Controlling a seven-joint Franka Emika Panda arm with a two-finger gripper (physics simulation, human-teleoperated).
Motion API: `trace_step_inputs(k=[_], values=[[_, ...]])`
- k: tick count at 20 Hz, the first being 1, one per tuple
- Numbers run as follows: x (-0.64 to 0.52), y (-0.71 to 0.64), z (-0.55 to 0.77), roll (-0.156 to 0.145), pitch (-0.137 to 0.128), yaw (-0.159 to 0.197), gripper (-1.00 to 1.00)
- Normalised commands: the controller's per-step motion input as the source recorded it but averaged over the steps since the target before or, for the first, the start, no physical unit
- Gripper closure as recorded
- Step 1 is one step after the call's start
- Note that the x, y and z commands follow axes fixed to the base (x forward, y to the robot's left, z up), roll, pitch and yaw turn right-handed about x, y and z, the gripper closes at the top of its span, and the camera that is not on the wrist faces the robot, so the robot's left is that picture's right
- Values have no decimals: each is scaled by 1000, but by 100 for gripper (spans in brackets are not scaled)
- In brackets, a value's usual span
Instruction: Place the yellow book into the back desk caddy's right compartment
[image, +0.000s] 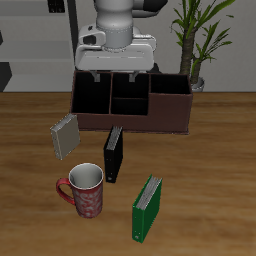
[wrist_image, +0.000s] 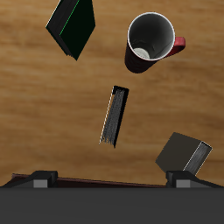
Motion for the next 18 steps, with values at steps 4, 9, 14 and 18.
trace_step_inputs(k=[4, 9, 14, 18], values=[[93, -323, -54, -31, -21, -6, -100], [3, -570, -222, -24, -25, -11, -100], [-77, -530, -276, 6, -19, -30, -100], [-103, -391, -200, -22, -57, -66, -100]])
